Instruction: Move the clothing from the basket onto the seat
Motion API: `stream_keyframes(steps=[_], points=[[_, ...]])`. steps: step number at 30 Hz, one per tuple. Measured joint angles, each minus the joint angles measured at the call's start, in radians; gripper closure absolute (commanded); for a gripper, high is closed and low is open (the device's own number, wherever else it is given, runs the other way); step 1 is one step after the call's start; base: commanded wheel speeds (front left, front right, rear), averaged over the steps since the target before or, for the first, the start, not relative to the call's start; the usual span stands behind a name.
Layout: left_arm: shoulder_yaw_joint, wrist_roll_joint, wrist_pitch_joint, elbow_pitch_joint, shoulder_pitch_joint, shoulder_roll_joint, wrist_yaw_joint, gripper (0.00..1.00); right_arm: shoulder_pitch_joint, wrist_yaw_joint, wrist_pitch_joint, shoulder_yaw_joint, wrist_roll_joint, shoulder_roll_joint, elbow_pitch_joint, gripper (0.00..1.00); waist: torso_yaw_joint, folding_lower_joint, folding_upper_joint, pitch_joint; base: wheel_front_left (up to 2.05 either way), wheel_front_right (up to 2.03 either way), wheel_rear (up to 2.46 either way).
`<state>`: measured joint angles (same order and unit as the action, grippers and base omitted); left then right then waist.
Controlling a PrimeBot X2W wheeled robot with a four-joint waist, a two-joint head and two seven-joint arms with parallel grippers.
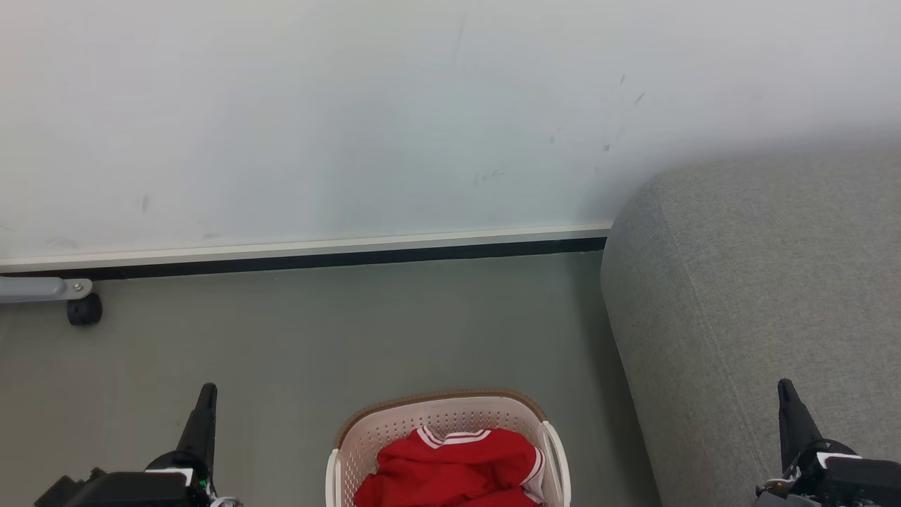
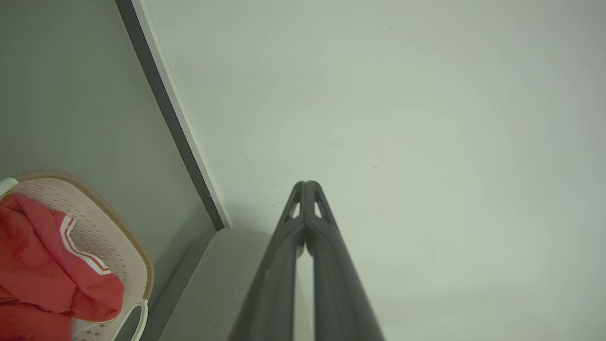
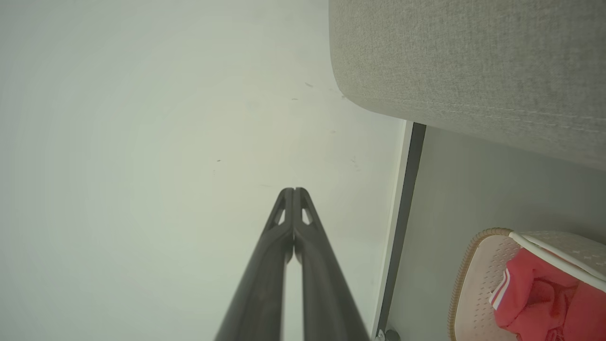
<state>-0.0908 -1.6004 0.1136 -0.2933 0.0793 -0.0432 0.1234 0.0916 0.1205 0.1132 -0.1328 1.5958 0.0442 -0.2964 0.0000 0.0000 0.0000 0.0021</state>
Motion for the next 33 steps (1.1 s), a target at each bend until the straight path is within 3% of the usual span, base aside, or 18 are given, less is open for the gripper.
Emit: stream_keyframes(steps=[22,23,24,33], points=[[0.000,0.000,0.000,0.000,0.000,0.000,0.000,1.00,0.000,0.000,0.000,0.000,0.000,0.000,0.000,1.00,0.000,0.0000,0.0000,0.000,0.00,0.00,0.00],[0.005,0.000,0.000,-0.044,-0.035,0.009,-0.001,1.00,-0.033,-0.002,0.000,0.005,-0.001,-0.012,-0.046,1.00,0.000,-0.0001,0.0000,0.000,0.00,0.00,0.00],[0.005,0.000,0.000,-0.054,-0.045,0.011,-0.001,0.00,-0.043,-0.002,0.000,0.006,-0.001,-0.016,-0.057,0.00,0.000,0.0000,0.0000,0.000,0.00,0.00,0.00],[0.040,0.013,-0.029,-0.056,-0.062,0.013,-0.002,0.00,-0.059,-0.003,-0.028,0.040,-0.006,-0.020,-0.061,0.00,0.000,-0.0001,0.0000,-0.003,0.00,0.00,0.00]])
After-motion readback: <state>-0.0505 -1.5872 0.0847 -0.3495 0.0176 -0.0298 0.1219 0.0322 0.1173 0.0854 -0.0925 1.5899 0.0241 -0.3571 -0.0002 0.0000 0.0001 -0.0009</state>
